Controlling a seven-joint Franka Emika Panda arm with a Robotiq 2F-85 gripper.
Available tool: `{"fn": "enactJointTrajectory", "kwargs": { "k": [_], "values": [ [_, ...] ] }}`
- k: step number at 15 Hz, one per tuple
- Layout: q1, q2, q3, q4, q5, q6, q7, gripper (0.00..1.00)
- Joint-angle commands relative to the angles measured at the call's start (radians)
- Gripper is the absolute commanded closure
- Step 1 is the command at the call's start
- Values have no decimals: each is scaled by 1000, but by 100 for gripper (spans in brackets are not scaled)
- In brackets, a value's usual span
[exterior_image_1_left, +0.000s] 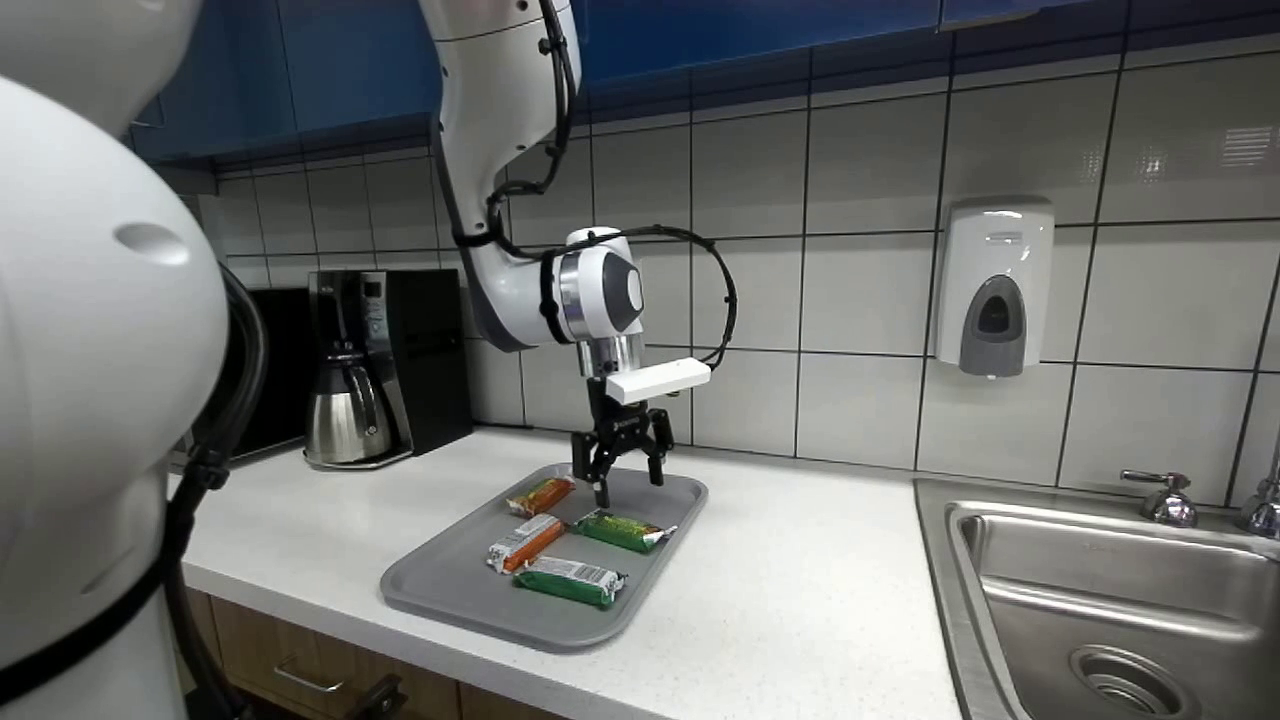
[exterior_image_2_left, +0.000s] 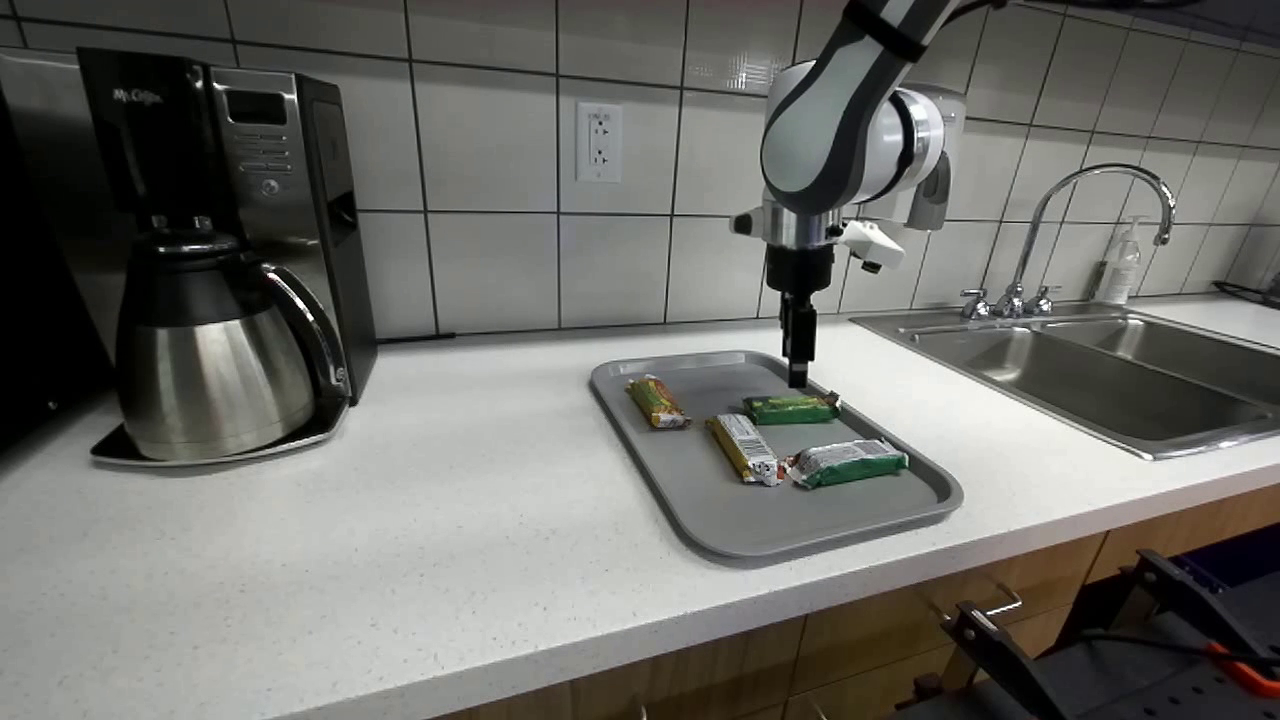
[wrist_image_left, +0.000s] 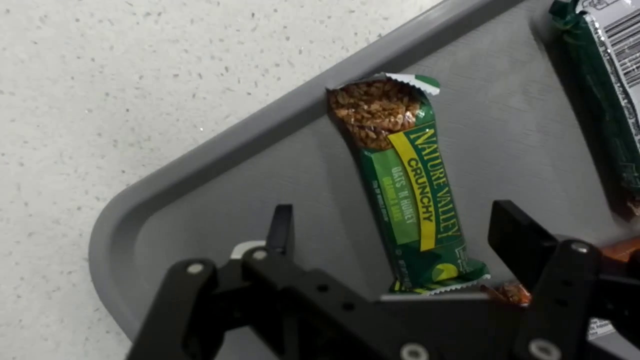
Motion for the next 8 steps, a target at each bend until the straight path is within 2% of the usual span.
{"fn": "enactJointTrajectory", "kwargs": {
  "k": [1, 8],
  "values": [
    [-6, 20, 5, 7, -33, 20, -31, 0],
    [-4, 64, 5, 10, -66, 44, -40, 0]
  ]
}}
